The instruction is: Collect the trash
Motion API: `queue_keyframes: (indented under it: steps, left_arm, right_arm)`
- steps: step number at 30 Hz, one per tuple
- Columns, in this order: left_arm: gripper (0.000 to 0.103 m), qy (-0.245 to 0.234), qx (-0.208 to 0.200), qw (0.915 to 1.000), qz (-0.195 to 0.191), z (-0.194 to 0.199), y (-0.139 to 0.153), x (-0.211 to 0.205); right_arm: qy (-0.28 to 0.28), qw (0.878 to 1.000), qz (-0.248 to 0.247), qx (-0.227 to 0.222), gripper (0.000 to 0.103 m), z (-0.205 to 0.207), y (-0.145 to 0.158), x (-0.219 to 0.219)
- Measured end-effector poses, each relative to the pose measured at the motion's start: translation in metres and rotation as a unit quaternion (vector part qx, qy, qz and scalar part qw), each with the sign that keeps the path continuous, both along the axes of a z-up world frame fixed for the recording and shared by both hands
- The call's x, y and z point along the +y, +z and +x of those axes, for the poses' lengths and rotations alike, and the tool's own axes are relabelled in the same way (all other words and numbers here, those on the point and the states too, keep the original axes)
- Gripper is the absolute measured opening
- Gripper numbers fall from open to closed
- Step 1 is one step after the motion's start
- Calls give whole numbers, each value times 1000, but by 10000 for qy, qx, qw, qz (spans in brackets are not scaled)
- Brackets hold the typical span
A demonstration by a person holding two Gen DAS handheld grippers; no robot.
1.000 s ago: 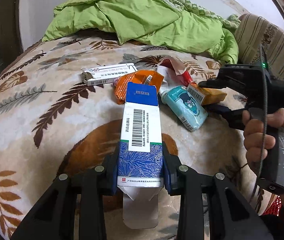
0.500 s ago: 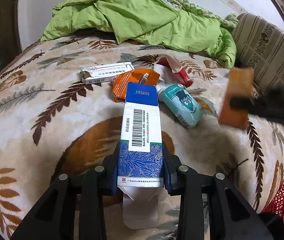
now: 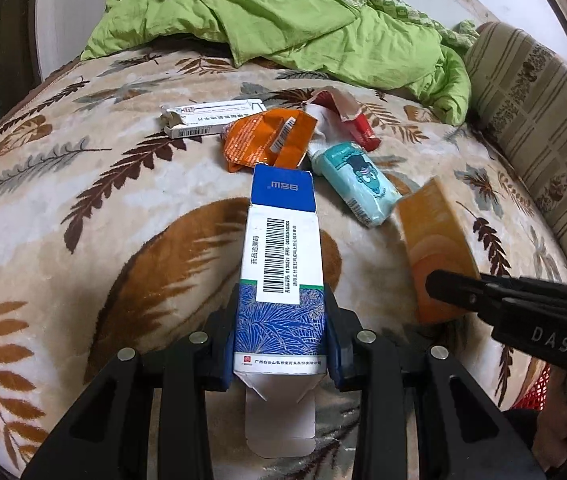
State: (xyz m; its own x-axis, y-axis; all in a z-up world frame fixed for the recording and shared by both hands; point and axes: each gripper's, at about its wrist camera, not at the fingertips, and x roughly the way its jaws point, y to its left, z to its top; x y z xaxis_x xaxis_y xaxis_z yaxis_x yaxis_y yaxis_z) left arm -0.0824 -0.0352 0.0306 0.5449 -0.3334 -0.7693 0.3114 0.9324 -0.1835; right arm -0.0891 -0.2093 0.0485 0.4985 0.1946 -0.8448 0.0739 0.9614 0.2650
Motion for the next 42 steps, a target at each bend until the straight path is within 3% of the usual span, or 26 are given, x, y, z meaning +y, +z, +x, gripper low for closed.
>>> queue_keyframes:
  steps: [3, 7, 12, 20, 35, 42]
  left_arm:
    - [33, 55, 66, 9999, -72, 4, -3, 2]
    - [33, 117, -17, 9999, -102, 5, -2, 2]
    - [33, 164, -205, 9996, -123, 3, 4, 4]
    - [33, 170, -409, 9990, -28, -2, 10, 1]
    - [33, 0, -749, 9972, -70, -40, 33, 15]
    - [33, -4, -765, 9971, 2, -38, 30, 11]
  right_arm:
    - [-159, 9992, 338, -118, 26, -2, -1, -5]
    - [-291, 9987, 352, -231, 25, -5, 1, -7]
    - [-402, 9960, 416, -683, 25, -14, 13, -10]
    - [-438, 9934, 46, -1059, 25, -24, 27, -1]
    - [-266, 9900, -261, -1363, 25, -40, 34, 23]
    - [-319, 9907, -113, -1320, 25, -39, 31, 18]
